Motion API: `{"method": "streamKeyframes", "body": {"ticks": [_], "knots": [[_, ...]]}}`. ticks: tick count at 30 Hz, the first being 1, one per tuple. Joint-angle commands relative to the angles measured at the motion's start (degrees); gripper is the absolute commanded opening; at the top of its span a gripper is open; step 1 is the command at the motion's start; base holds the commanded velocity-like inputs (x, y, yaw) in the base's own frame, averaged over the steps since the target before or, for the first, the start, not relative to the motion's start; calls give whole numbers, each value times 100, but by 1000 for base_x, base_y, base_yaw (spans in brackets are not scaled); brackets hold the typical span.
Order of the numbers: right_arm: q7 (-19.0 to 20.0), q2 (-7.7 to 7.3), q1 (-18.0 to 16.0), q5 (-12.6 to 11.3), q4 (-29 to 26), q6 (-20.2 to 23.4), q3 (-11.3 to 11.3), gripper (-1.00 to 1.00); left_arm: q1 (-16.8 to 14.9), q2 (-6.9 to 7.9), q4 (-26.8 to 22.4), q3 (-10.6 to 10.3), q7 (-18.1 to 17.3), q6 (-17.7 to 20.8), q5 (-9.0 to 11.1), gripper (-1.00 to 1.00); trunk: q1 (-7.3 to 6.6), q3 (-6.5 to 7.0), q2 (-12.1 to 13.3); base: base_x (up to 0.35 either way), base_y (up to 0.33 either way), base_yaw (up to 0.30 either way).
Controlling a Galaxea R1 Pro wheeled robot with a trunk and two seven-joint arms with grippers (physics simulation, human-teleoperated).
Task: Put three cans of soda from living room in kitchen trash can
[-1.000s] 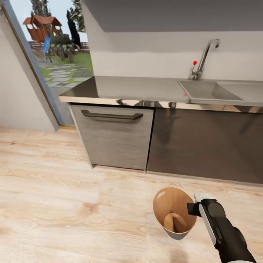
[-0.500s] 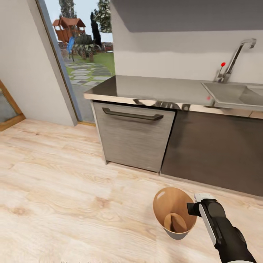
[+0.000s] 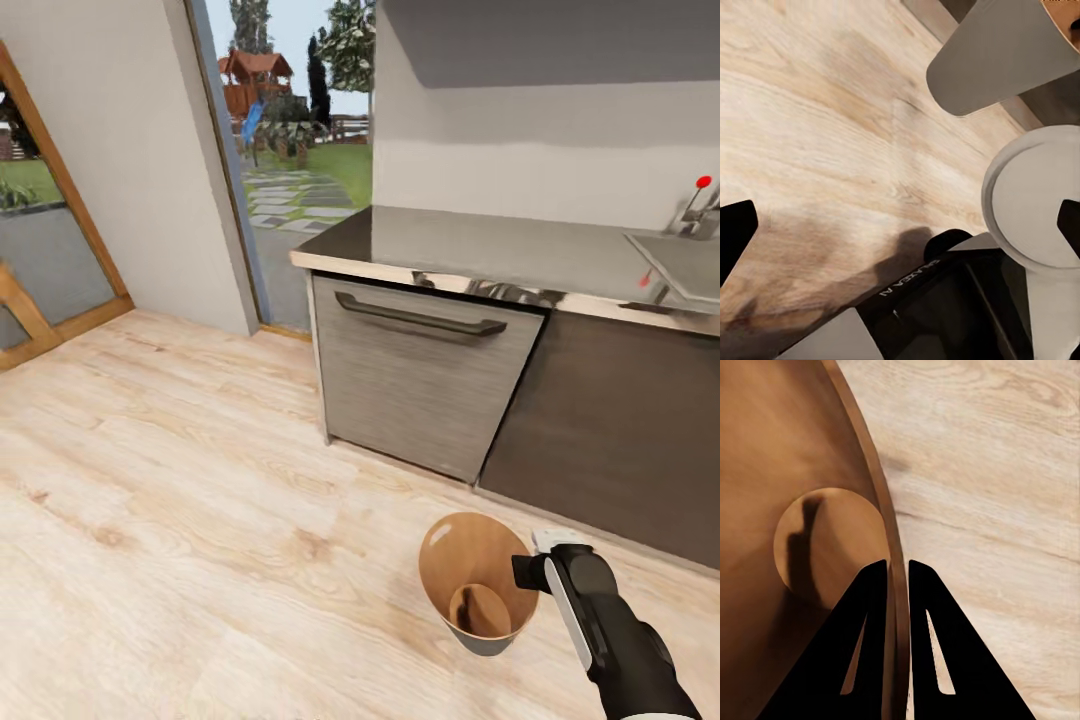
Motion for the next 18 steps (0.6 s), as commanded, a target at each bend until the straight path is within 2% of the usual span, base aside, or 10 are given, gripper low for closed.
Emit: {"method": "streamKeyframes", "body": {"ticks": [1, 18], "knots": [[31, 1, -3, -60, -1, -3, 0, -100, 1, 1, 0, 4, 0, 0, 0, 100, 0, 0, 0, 0, 0, 290], [31, 1, -2, -60, -1, -3, 0, -100, -1, 5, 0, 23, -1, 0, 0, 100, 0, 0, 0, 0, 0, 290]]}}
